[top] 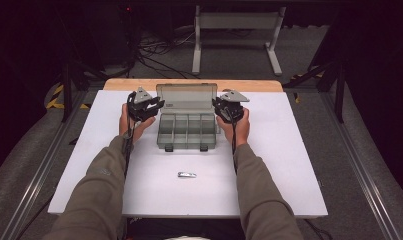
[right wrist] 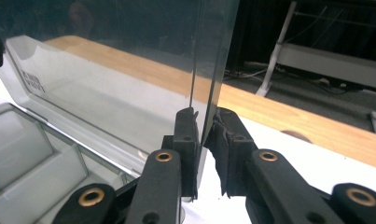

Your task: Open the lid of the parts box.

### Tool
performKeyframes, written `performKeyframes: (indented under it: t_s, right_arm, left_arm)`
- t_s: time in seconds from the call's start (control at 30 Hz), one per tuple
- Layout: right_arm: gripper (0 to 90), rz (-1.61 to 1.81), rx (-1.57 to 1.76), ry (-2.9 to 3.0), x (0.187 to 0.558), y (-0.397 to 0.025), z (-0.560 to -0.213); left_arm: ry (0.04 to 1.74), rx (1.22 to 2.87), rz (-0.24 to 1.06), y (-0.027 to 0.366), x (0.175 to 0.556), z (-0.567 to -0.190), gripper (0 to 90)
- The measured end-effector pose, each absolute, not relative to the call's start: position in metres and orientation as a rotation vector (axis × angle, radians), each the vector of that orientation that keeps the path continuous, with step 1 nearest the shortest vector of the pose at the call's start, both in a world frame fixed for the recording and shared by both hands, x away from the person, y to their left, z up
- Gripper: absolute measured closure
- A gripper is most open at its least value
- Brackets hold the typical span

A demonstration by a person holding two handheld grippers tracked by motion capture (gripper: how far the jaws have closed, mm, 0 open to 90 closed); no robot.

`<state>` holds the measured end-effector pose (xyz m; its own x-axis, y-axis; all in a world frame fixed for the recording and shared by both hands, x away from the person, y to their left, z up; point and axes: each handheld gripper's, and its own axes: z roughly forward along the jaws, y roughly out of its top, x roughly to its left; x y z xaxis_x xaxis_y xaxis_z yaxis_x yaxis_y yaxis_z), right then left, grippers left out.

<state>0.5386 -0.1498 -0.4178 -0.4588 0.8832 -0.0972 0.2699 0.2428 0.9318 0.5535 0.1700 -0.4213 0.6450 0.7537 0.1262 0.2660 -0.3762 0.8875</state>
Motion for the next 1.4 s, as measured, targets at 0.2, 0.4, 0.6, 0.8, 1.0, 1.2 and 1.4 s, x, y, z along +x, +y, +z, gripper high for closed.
performKeyframes:
  t_s: [0.2, 0.4, 0.6, 0.8, 1.0, 1.2, 1.4]
  right_arm:
    - [79.8, 1.184, 1.081, 1.903, 0.543, -0.148, -0.43]
    - [78.9, 1.155, 1.101, 1.929, 0.546, -0.146, -0.438]
    - [77.4, 1.147, 1.125, 1.945, 0.548, -0.146, -0.443]
    - [76.8, 1.162, 1.172, 1.958, 0.549, -0.146, -0.448]
    - [77.1, 1.157, 1.209, 1.948, 0.548, -0.145, -0.447]
    - [77.2, 1.15, 1.229, 1.94, 0.546, -0.144, -0.447]
    - [76.9, 1.124, 1.225, 1.944, 0.545, -0.142, -0.445]
  left_arm:
    - [0.83, 1.947, 0.647, 0.167, 0.56, -0.43, 71.4]
    - [0.861, 1.938, 0.623, 0.166, 0.564, -0.437, 69.8]
    - [0.879, 1.947, 0.613, 0.165, 0.566, -0.442, 69.1]
    - [0.903, 1.979, 0.579, 0.164, 0.568, -0.448, 67.4]
    - [0.92, 1.969, 0.558, 0.164, 0.568, -0.449, 67.4]
    - [0.942, 1.963, 0.531, 0.164, 0.567, -0.449, 68.3]
    - [0.943, 1.975, 0.547, 0.163, 0.567, -0.448, 68.4]
